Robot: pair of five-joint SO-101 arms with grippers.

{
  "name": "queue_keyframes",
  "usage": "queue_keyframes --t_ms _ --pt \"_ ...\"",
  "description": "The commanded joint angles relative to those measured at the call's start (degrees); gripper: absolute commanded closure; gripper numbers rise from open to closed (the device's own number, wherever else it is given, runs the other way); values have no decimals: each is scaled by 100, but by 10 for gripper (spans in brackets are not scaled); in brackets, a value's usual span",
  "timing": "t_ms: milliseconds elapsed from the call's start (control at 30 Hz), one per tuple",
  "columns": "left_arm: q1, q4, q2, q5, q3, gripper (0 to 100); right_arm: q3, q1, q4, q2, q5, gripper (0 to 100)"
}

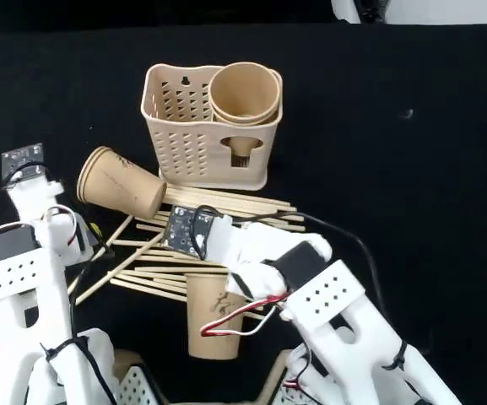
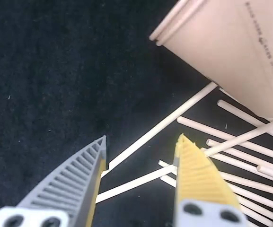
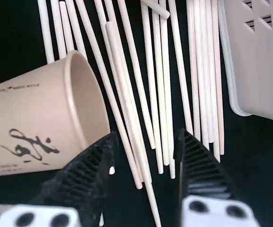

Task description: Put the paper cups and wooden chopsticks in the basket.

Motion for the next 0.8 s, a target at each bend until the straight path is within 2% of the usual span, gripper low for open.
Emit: queue_keyframes --t_ms 0,133,300,433,600,767 --pt "-57 -70 -114 -18 -286 765 -716 -53 448 -207 132 797" --pt "-57 -70 -114 -18 -286 765 -1560 -97 1055 -180 114 797" --pt "-57 -70 -114 -18 -286 765 -1640 -659 1389 -171 0 798" --pt "-57 -79 -114 -18 -286 765 -1130 -1160 1222 -163 -158 797" --pt "-57 -79 -114 -18 -277 766 -497 -1169 765 -163 -185 753" --pt "-57 -79 -114 -9 -286 766 -391 -1178 712 -163 -229 751"
